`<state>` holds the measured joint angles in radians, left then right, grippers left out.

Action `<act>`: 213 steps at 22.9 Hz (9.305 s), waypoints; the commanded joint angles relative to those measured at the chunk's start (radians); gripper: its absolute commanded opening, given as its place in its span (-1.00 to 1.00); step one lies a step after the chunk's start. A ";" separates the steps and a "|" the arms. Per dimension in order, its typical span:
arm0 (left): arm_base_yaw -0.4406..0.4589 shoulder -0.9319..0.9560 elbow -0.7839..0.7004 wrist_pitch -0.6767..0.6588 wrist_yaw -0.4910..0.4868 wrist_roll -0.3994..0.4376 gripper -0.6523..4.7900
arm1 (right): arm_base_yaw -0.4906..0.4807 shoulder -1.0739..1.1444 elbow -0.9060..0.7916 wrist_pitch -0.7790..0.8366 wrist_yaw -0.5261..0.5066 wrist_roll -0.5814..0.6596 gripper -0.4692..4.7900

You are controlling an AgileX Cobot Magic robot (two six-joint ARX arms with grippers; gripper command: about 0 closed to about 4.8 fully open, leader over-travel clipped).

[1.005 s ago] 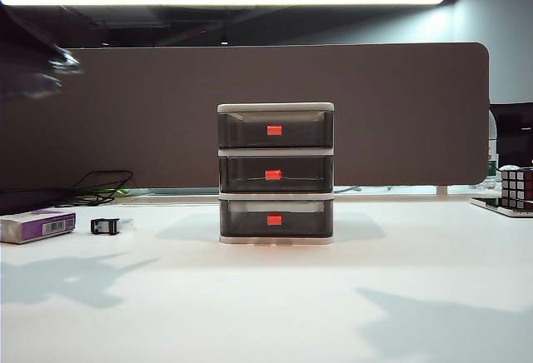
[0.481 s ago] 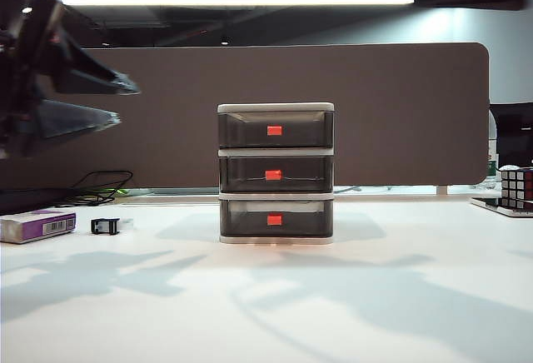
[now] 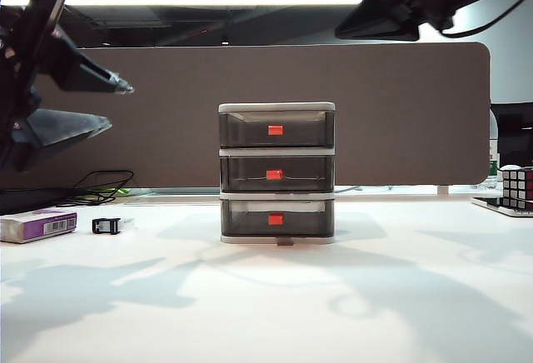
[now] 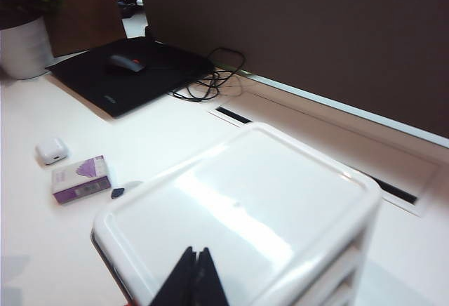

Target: Open the second layer of the drawer on the table, pick up the earphone case on the table and put it in, and finally close the drawer.

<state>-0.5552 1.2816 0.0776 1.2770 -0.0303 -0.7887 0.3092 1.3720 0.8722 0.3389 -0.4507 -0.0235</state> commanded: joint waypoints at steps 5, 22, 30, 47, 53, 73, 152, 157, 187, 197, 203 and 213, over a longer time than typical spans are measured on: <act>-0.168 0.127 0.020 0.082 -0.276 -0.054 0.01 | 0.027 0.164 0.157 0.017 -0.067 -0.016 -0.84; -0.274 0.523 0.308 0.180 -0.383 -0.156 0.01 | 0.075 0.246 0.204 0.018 -0.075 -0.085 -0.84; -0.330 0.639 0.405 0.180 -0.510 -0.310 0.00 | 0.075 0.260 0.206 0.035 -0.076 -0.085 -0.84; -0.372 0.713 0.549 0.174 -0.594 -0.526 0.26 | 0.082 0.365 0.224 0.049 -0.068 -0.085 -0.84; -0.376 0.798 0.587 0.174 -0.603 -0.693 0.26 | 0.083 0.375 0.223 0.048 -0.068 -0.085 -0.84; -0.381 0.812 0.607 0.174 -0.602 -0.775 -0.01 | 0.101 0.471 0.223 0.034 -0.060 -0.076 -0.84; -0.746 -0.019 -0.066 0.174 -0.898 0.282 -0.10 | 0.106 0.470 0.227 -0.150 -0.023 -0.074 -0.84; -0.360 -0.066 -0.064 0.109 -0.495 0.401 -0.01 | 0.106 0.470 0.227 -0.155 -0.050 -0.053 -0.84; 0.968 0.329 0.310 -0.335 0.492 0.972 0.88 | 0.106 0.470 0.229 -0.186 -0.080 -0.051 -0.84; 1.003 0.526 0.433 -0.333 0.484 1.018 1.00 | 0.106 0.470 0.229 -0.182 -0.079 -0.051 -0.84; 1.000 0.636 0.505 -0.333 0.482 1.017 1.00 | 0.106 0.470 0.229 -0.175 -0.071 -0.051 -0.84; 0.999 0.754 0.599 -0.335 0.496 1.017 1.00 | 0.106 0.470 0.229 -0.149 -0.067 -0.047 -0.84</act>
<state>0.4435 2.0247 0.6781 0.9855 0.4717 0.2165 0.4152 1.8084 1.1305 0.3435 -0.5339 -0.1013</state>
